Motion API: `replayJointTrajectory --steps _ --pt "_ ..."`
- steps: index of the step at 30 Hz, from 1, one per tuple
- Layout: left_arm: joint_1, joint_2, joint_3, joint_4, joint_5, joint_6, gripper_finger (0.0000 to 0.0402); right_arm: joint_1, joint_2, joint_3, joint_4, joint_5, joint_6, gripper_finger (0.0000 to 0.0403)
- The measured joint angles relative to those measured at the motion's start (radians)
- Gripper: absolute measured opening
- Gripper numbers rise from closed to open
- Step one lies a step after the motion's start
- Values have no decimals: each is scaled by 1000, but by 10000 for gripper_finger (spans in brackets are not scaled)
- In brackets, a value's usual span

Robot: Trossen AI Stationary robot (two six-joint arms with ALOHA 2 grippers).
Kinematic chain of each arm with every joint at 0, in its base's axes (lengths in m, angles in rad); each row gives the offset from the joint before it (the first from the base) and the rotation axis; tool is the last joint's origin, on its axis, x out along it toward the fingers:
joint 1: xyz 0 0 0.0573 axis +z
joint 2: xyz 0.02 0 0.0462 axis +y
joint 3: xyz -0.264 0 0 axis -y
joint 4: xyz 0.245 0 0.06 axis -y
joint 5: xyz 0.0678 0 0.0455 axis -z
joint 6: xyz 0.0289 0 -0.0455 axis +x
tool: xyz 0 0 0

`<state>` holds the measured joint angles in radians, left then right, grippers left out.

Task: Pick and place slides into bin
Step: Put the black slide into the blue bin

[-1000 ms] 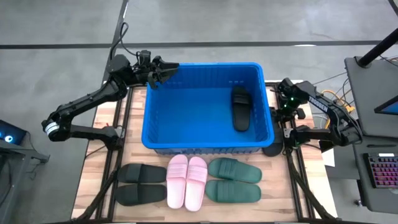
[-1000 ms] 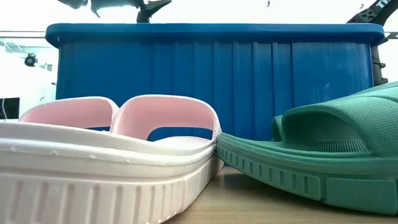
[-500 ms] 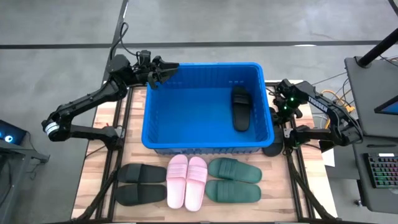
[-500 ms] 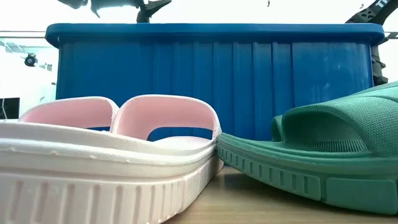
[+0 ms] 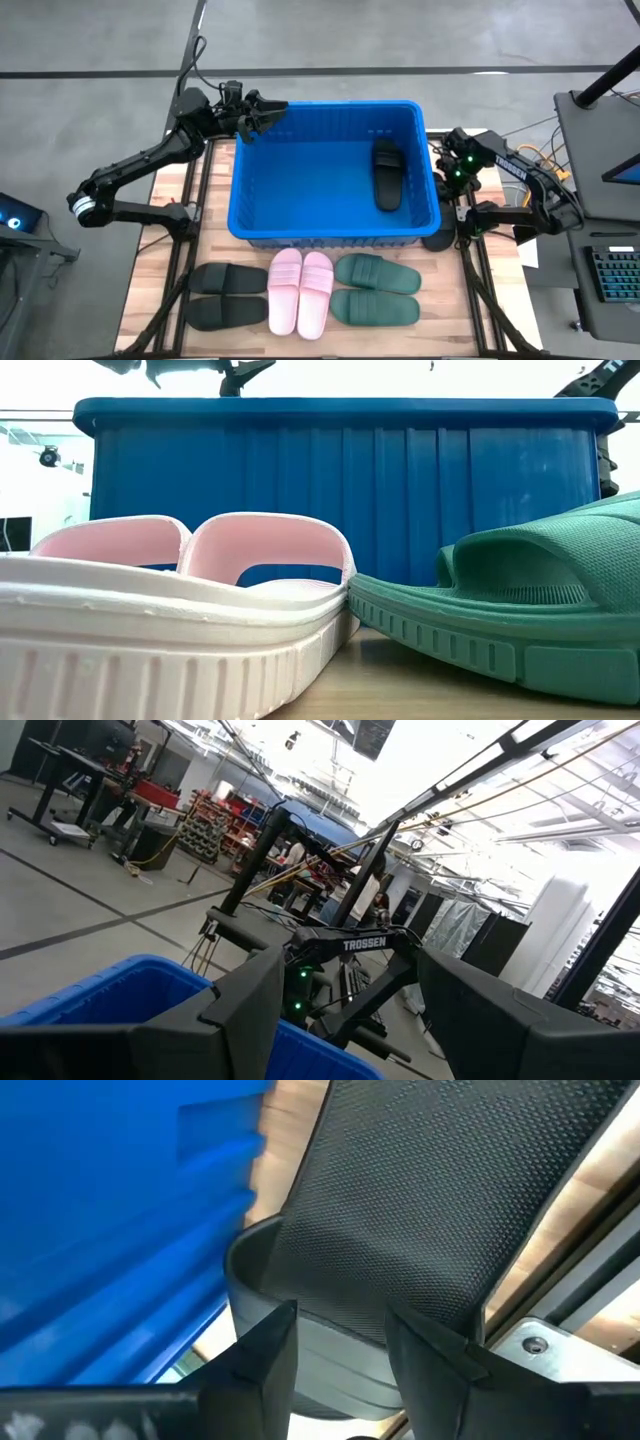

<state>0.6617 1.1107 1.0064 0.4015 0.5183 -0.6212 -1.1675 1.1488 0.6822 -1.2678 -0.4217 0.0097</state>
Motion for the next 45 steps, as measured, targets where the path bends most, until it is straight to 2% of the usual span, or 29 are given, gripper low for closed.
replayJointTrajectory --steps 10,23,41,45 --pt "0 0 0 0 0 0 217 136 0 -1 0 -4 7 145" --pt "0 0 0 0 0 0 217 241 0 -3 -1 -26 -7 145" --pt "0 0 0 0 0 0 217 522 0 -10 -6 -38 -7 144" --pt "0 0 0 0 0 0 217 567 0 -10 -12 -96 -24 146"
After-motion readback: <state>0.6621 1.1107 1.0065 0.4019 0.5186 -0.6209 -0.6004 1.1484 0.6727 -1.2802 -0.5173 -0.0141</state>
